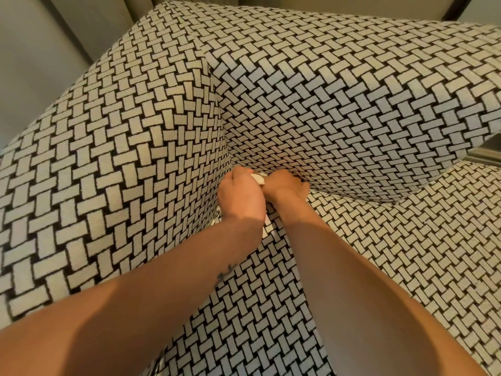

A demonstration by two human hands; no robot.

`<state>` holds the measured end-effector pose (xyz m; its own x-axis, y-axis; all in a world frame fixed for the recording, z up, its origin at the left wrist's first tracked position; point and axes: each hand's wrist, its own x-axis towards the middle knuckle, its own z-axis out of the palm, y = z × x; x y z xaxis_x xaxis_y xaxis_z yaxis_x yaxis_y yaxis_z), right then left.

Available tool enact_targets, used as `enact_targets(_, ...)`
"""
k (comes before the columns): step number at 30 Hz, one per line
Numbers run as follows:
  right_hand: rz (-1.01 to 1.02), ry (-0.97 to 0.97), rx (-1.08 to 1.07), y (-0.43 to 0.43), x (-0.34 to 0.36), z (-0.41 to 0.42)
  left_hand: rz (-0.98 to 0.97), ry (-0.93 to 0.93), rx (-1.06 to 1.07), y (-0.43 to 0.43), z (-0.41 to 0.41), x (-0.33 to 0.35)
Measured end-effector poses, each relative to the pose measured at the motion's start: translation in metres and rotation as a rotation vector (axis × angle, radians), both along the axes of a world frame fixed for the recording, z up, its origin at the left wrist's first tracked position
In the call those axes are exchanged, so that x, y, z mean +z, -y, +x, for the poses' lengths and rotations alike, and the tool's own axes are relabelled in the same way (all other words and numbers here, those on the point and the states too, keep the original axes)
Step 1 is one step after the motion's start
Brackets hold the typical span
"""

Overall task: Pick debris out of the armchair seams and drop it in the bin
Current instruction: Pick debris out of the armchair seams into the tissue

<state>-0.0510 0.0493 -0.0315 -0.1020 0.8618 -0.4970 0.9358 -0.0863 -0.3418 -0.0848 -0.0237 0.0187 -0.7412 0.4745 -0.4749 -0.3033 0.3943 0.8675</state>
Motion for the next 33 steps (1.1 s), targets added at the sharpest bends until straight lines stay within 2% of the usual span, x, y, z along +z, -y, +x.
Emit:
enact_targets(7,0.129,0.014,-0.065,0.003,-0.005,-0.004,-0.002,-0.004,-0.018,0.0,-0.001,-0.004)
enact_targets(14,0.174,0.028,0.025,0.01,-0.009,-0.01,0.001,-0.004,-0.016,-0.001,-0.004,-0.003)
enact_targets(20,0.091,0.107,0.079,0.008,-0.005,-0.008,0.015,-0.005,-0.01,-0.002,-0.004,-0.003)
enact_targets(26,-0.079,0.029,0.034,-0.007,-0.007,-0.01,-0.001,-0.028,-0.028,-0.001,-0.003,0.001)
enact_targets(30,-0.07,0.014,0.005,-0.007,-0.008,-0.01,0.007,-0.028,-0.037,0.0,-0.002,0.002)
enact_targets(33,0.019,0.033,-0.016,-0.002,-0.014,-0.009,0.014,-0.028,-0.027,0.0,-0.002,0.001)
